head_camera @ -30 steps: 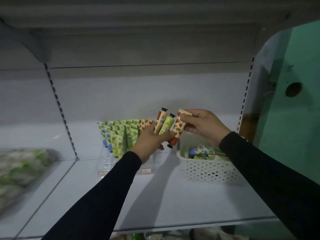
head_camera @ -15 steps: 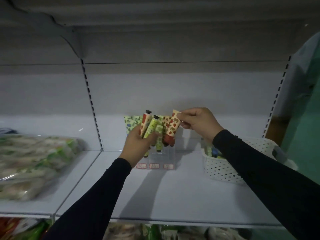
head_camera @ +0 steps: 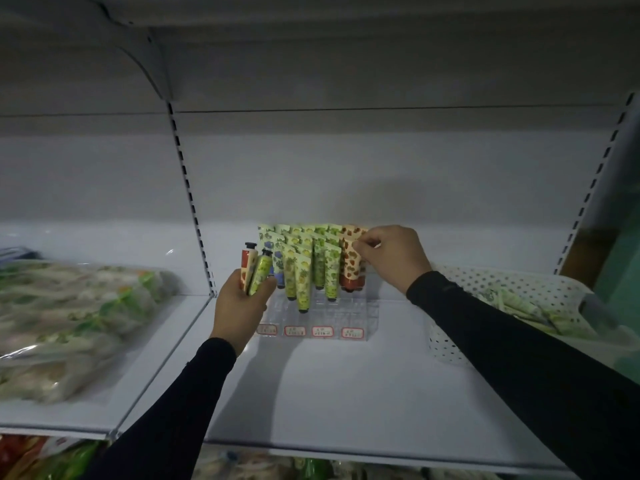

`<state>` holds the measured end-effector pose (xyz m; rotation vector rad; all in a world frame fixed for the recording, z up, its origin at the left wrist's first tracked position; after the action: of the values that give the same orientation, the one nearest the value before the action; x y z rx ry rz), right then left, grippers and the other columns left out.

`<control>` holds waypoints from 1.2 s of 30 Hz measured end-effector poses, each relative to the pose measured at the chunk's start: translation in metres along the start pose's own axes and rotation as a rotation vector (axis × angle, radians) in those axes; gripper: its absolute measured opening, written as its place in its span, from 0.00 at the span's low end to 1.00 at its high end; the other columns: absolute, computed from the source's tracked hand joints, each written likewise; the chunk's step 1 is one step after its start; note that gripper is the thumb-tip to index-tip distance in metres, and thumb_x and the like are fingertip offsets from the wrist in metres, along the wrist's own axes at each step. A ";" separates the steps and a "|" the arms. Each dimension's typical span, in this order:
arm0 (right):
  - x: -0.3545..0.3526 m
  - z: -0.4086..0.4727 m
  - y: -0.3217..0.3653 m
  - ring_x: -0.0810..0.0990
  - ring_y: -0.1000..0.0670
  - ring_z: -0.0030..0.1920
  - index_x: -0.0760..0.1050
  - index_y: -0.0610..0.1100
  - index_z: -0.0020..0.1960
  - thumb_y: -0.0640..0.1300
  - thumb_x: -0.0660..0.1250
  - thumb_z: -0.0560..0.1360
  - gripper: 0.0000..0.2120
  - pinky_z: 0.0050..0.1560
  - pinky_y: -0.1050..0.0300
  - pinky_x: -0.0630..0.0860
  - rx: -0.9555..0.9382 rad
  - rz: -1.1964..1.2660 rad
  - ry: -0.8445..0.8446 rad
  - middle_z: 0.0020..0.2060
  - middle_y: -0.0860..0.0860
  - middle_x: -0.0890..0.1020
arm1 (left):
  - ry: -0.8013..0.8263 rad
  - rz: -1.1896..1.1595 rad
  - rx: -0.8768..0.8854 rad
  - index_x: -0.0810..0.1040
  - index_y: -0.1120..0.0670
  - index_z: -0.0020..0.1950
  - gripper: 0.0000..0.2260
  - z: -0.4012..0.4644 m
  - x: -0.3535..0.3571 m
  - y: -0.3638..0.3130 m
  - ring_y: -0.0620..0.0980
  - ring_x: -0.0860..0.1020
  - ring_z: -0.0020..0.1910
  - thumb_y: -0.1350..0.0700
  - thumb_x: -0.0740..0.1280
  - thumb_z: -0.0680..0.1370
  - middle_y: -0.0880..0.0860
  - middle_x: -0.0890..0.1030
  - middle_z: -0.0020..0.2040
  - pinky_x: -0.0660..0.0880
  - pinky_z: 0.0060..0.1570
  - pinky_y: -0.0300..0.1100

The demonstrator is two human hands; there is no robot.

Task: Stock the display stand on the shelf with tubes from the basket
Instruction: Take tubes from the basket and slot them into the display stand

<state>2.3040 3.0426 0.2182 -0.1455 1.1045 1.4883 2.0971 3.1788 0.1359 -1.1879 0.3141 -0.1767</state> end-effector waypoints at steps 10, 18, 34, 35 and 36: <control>0.015 0.003 -0.003 0.79 0.53 0.43 0.85 0.40 0.47 0.44 0.69 0.76 0.08 0.48 0.63 0.71 0.007 -0.010 0.019 0.44 0.48 0.85 | -0.004 -0.021 -0.024 0.76 0.54 0.47 0.03 0.004 -0.004 0.009 0.50 0.74 0.35 0.56 0.68 0.79 0.54 0.77 0.38 0.73 0.32 0.39; 0.018 0.003 -0.003 0.81 0.48 0.45 0.85 0.39 0.45 0.45 0.68 0.77 0.11 0.51 0.60 0.73 -0.010 -0.075 0.043 0.42 0.46 0.86 | 0.006 -0.014 -0.033 0.75 0.55 0.47 0.04 0.003 -0.002 0.012 0.51 0.75 0.35 0.56 0.69 0.78 0.54 0.77 0.37 0.73 0.32 0.39; 0.020 0.010 -0.004 0.78 0.52 0.40 0.84 0.38 0.43 0.46 0.67 0.77 0.12 0.41 0.65 0.65 -0.059 -0.120 0.074 0.41 0.48 0.84 | 0.018 -0.024 -0.027 0.76 0.56 0.47 0.04 0.001 0.001 0.010 0.50 0.74 0.34 0.57 0.69 0.79 0.54 0.76 0.37 0.74 0.34 0.42; 0.020 0.011 -0.003 0.77 0.53 0.40 0.84 0.38 0.43 0.46 0.67 0.77 0.12 0.41 0.65 0.64 -0.060 -0.127 0.075 0.41 0.48 0.84 | 0.021 -0.029 -0.027 0.76 0.55 0.47 0.04 0.001 0.001 0.011 0.50 0.74 0.34 0.57 0.69 0.79 0.53 0.76 0.37 0.74 0.34 0.42; 0.020 0.011 -0.004 0.75 0.54 0.40 0.84 0.39 0.44 0.46 0.67 0.77 0.12 0.41 0.65 0.64 -0.059 -0.131 0.075 0.42 0.48 0.84 | 0.023 -0.032 -0.028 0.76 0.55 0.47 0.04 0.000 0.002 0.012 0.50 0.74 0.34 0.57 0.69 0.79 0.53 0.76 0.36 0.74 0.33 0.41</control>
<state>2.3069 3.0639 0.2093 -0.3116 1.0899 1.4078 2.0985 3.1824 0.1248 -1.2195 0.3191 -0.2146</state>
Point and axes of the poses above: each hand's wrist, its own z-axis towards the middle knuckle, its own x-axis out of the palm, y = z × x, the point moved 3 cm from there along z, towards the middle knuckle
